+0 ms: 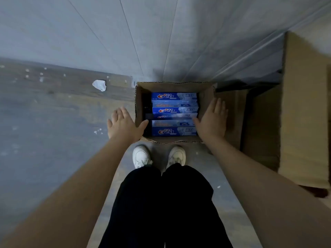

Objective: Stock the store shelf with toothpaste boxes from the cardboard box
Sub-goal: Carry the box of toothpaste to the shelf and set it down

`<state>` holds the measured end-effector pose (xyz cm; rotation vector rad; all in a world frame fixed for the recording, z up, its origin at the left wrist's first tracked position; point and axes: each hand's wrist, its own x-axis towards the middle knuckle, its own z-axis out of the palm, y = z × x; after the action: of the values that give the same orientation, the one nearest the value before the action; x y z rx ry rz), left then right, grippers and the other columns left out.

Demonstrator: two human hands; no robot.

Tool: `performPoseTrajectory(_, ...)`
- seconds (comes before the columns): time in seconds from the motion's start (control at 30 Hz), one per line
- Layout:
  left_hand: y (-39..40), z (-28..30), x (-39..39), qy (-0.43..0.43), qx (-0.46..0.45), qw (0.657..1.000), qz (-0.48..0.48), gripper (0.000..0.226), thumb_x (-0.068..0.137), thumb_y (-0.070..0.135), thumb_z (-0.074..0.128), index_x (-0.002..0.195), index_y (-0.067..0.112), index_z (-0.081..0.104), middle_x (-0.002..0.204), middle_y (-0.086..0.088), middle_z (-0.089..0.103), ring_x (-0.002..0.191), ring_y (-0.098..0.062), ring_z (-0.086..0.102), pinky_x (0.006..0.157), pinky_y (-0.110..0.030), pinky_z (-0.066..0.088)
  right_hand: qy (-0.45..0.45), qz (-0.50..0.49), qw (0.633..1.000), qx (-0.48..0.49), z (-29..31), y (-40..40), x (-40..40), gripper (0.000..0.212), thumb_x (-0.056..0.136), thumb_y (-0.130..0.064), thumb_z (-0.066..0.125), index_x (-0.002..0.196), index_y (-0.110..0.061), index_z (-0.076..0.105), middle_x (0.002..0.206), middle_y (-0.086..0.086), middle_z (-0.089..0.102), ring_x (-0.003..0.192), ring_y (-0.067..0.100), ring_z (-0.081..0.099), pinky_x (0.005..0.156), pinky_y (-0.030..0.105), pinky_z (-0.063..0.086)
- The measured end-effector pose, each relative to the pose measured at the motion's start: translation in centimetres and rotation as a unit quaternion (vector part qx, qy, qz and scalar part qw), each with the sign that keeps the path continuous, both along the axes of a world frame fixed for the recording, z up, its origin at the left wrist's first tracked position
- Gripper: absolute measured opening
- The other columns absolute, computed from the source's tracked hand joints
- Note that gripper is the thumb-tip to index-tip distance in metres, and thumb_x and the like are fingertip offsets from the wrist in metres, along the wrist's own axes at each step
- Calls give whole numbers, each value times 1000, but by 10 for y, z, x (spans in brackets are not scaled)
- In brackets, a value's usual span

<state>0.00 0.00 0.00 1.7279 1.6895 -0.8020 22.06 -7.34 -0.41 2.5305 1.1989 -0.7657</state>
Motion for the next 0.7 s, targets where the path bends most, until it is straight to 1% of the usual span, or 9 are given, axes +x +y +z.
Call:
performPoseTrajectory(0.1,5,-23,1,9,1,1000,-5,98,86,71,31,150,4,-2,158,-12,2,146,-26,-3,118,-45,5,-17,-39,999,4,-21,-1,12,94,90,-44,57,150,-1,0,158,17,2,146,29,1,118,39,3)
performPoseTrajectory(0.17,8,-34,5,-6,-1,1000,8,99,86,70,33,149,3,-2,158,-13,3,146,-27,-1,117,-45,7,-4,-75,997,9,-35,-2,19,94,89,-43,59,150,-2,1,158,16,4,147,29,1,118,39,3)
performPoseTrajectory(0.3,11,-53,7,-10,-6,1000,27,96,86,68,35,149,1,7,156,-16,14,145,-31,9,116,-45,13,39,-222,974,-5,-54,-2,32,93,87,-43,61,151,-7,3,158,13,9,146,28,5,120,41,7)
performPoseTrajectory(0.37,13,-65,3,-16,8,1000,20,82,91,59,37,145,0,21,149,-19,29,140,-33,22,115,-46,20,55,-262,963,0,-63,-1,34,76,91,-37,57,149,-8,18,154,15,23,143,30,19,117,43,19)
performPoseTrajectory(0.43,14,-74,1,-43,36,998,0,59,96,43,38,137,1,36,136,-20,44,129,-34,37,110,-45,28,68,-286,956,22,-68,1,33,47,95,-24,52,136,-4,43,139,17,46,129,32,43,103,38,39)
performPoseTrajectory(0.47,13,-77,3,-65,51,997,-9,49,97,35,38,133,1,41,131,-19,48,125,-34,41,108,-45,31,67,-285,956,19,-69,2,32,36,97,-19,49,128,-2,50,131,17,53,121,31,50,93,34,43)
performPoseTrajectory(0.53,9,-78,9,-103,70,992,-14,37,97,22,39,127,2,47,127,-18,51,121,-34,44,107,-45,31,50,-257,965,-2,-67,5,26,26,99,-13,44,118,1,56,121,17,58,112,30,56,80,30,43)
performPoseTrajectory(0.6,3,-74,16,-114,76,991,-4,31,97,15,38,121,0,51,124,-20,54,120,-35,46,108,-44,29,20,-225,974,-17,-63,6,17,24,100,-9,41,115,0,58,117,17,61,108,29,59,73,27,40)
performPoseTrajectory(0.7,-7,-64,14,-101,79,991,41,26,98,12,38,114,-1,54,117,-23,58,113,-37,51,104,-44,35,-11,-169,985,-28,-55,1,0,22,99,-7,41,110,0,59,112,17,62,101,28,61,69,26,40)
